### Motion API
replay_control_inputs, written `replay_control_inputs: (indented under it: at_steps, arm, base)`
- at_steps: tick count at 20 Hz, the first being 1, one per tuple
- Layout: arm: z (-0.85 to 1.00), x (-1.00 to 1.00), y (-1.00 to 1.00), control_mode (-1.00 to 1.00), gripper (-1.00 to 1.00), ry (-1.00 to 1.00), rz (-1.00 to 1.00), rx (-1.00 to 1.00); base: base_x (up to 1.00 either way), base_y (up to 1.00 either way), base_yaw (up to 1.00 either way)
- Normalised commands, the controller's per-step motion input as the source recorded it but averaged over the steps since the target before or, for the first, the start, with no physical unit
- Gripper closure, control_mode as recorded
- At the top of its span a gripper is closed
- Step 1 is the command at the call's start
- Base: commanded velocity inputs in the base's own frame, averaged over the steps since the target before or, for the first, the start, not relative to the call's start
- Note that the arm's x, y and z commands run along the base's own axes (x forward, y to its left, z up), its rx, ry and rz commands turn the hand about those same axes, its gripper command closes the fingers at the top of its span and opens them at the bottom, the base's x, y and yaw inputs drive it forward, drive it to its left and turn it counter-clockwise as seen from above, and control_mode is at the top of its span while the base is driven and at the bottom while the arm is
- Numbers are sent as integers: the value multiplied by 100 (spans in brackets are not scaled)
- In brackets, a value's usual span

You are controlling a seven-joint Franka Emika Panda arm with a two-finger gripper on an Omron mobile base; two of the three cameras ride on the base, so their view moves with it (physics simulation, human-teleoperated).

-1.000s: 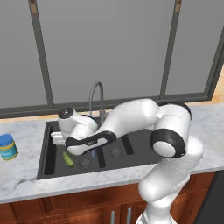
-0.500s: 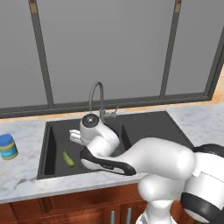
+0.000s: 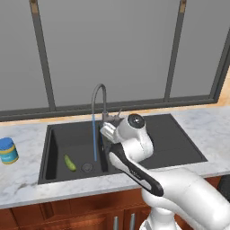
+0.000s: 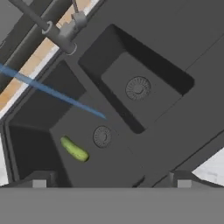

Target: Turn on the sink faucet. Then move the cucumber from the counter to the sink. Turn off the sink. Move the vegetable from the sink to the pot next to the stove. Finally move the pot to the rear left burner.

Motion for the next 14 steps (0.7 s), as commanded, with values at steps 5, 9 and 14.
replay_control_inputs:
  at_steps: [5,9,14]
  arm:
    - [18,5,-87,-100,-100,0,-8,29]
    - [11,26,-81,-100,-100,-6,0,18]
    - [1,33,-50,-100,-100,-7,1,1]
  base:
    - [0,0,0]
    - [0,0,0]
    - [0,0,0]
